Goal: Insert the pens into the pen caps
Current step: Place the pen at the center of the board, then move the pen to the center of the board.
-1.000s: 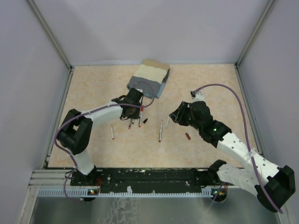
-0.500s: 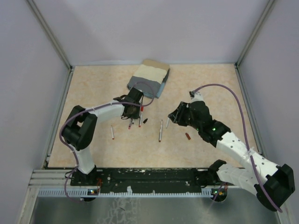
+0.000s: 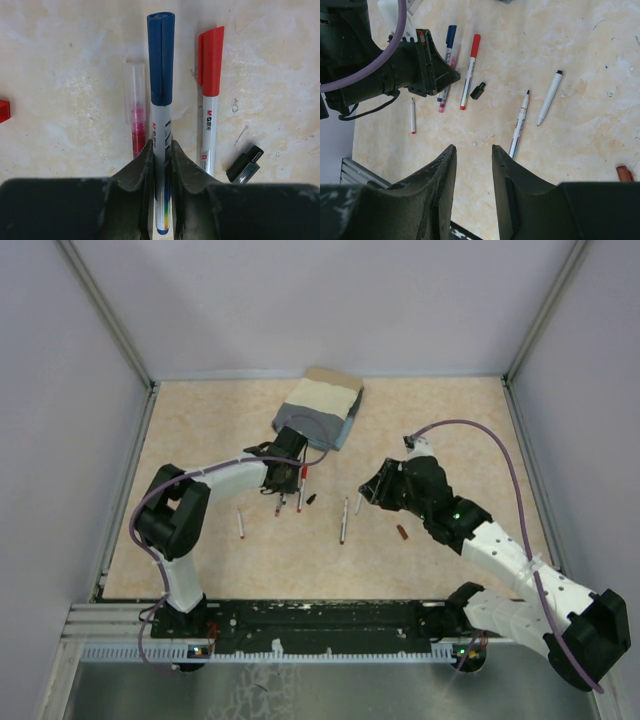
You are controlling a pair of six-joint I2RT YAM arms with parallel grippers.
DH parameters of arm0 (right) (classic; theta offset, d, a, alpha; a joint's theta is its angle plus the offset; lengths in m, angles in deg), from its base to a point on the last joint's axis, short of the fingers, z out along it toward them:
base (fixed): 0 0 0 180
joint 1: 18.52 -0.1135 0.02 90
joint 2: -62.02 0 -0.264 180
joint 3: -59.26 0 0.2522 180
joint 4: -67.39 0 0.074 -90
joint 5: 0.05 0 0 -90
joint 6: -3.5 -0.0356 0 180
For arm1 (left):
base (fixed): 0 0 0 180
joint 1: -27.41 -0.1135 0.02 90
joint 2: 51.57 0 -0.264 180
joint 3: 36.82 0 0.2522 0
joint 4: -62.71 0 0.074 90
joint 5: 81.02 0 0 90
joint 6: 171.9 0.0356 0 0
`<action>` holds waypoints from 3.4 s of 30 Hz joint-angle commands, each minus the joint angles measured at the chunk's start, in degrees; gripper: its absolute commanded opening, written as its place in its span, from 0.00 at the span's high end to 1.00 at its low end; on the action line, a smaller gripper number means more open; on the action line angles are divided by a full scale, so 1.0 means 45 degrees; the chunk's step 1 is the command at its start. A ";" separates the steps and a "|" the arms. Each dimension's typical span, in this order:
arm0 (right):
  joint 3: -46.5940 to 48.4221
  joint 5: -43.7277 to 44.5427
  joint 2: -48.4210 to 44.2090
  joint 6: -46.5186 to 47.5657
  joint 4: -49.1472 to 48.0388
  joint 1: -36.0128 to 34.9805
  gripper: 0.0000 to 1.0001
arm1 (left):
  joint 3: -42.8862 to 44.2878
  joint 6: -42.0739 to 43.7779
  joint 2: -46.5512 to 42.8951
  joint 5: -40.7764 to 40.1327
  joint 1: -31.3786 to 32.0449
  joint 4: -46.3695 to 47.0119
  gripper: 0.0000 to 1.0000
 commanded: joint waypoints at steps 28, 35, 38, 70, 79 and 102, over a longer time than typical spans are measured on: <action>0.0014 -0.0526 0.0391 -0.0300 -0.0887 -0.0021 0.66 | -0.1163 0.0409 -0.3130 0.0080 -0.0118 0.1095 0.59; -0.0017 -0.0600 0.0481 -0.0335 -0.0958 0.0004 0.66 | -0.0944 0.0322 -0.2620 -0.0787 -0.0409 0.0094 0.59; -0.0017 -0.0618 0.0505 -0.0331 -0.0919 0.0002 0.66 | -0.1013 0.0312 -0.2246 -0.0507 -0.0574 -0.0037 0.60; 0.0042 -0.0787 0.0771 -0.0331 -0.1011 -0.0001 0.67 | -0.0647 0.0307 -0.0464 0.0158 -0.0724 -0.0345 0.77; -0.0016 -0.0751 0.0781 -0.0331 -0.0971 -0.0003 0.67 | -0.0019 0.0343 -0.0060 0.0347 -0.1007 -0.0361 0.81; -0.0068 -0.0648 0.0728 -0.0254 -0.0888 0.0000 0.67 | 0.0198 0.0954 -0.2013 0.0543 -0.1199 -0.0704 0.62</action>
